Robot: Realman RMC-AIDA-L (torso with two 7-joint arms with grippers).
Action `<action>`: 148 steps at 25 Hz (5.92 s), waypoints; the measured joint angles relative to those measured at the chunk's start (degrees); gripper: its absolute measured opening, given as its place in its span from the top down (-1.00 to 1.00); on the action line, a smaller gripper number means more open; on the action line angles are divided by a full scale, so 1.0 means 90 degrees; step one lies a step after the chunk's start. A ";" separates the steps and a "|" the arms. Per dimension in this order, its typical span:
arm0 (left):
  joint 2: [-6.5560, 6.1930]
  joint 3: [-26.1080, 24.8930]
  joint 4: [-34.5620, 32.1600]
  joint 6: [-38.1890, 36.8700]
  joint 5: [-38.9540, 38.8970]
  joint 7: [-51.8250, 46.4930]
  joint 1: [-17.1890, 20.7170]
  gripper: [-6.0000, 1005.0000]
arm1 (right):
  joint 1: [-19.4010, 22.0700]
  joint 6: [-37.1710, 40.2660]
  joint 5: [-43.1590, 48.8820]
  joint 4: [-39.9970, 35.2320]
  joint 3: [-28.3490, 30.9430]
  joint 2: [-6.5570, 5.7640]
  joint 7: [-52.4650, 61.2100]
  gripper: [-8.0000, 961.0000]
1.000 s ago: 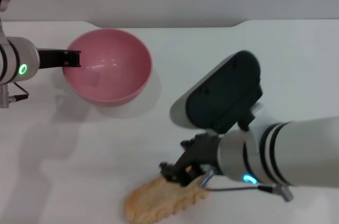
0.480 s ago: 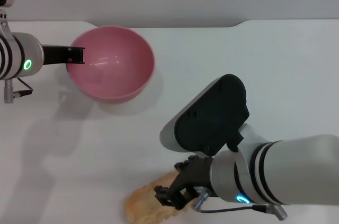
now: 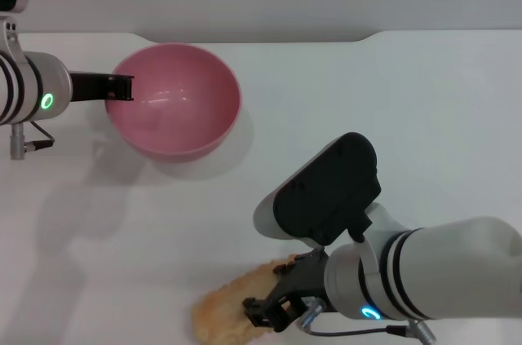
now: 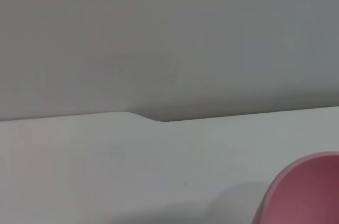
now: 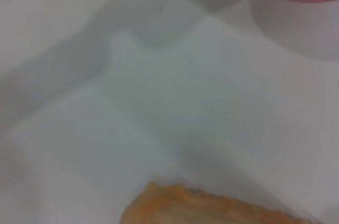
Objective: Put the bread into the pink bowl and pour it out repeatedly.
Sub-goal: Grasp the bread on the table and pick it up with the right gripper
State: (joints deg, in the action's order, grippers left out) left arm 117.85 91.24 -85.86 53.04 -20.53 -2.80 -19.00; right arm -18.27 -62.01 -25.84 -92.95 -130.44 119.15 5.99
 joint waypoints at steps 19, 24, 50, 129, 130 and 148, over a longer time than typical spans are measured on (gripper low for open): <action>0.0000 -0.0018 -0.0012 0.0005 -0.0005 0.0164 0.0056 0.89 | -0.0579 0.0214 -0.0439 0.0724 -0.0216 -0.0002 -0.0079 -0.11; -0.0007 -0.0012 -0.0012 -0.0002 -0.0004 0.0170 0.0068 0.89 | -0.0622 0.0195 -0.0349 0.0531 -0.0170 -0.0014 -0.0071 0.08; 0.0001 0.0004 0.0297 -0.0094 -0.0048 0.0333 0.0048 0.89 | -0.0444 -0.0668 0.0840 -0.1171 0.0427 -0.0009 0.0011 0.69; 0.0001 0.0012 0.0257 -0.0072 -0.0054 0.0439 0.0027 0.89 | -0.0928 -0.0306 0.0810 0.0568 0.0080 -0.0004 0.0329 0.04; 0.0001 0.0009 0.0257 -0.0072 -0.0055 0.0439 0.0030 0.89 | -0.0928 -0.0310 0.0811 0.0540 0.0080 -0.0004 0.0327 0.05; 0.0001 -0.0005 0.0284 -0.0093 -0.0063 0.0441 0.0022 0.89 | -0.0920 -0.0442 0.0974 0.0222 0.0108 -0.0009 0.0316 0.40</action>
State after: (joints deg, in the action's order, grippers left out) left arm 117.86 91.19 -83.30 52.20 -21.10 1.17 -18.80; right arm -26.54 -65.99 -17.08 -90.95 -129.47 119.06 8.83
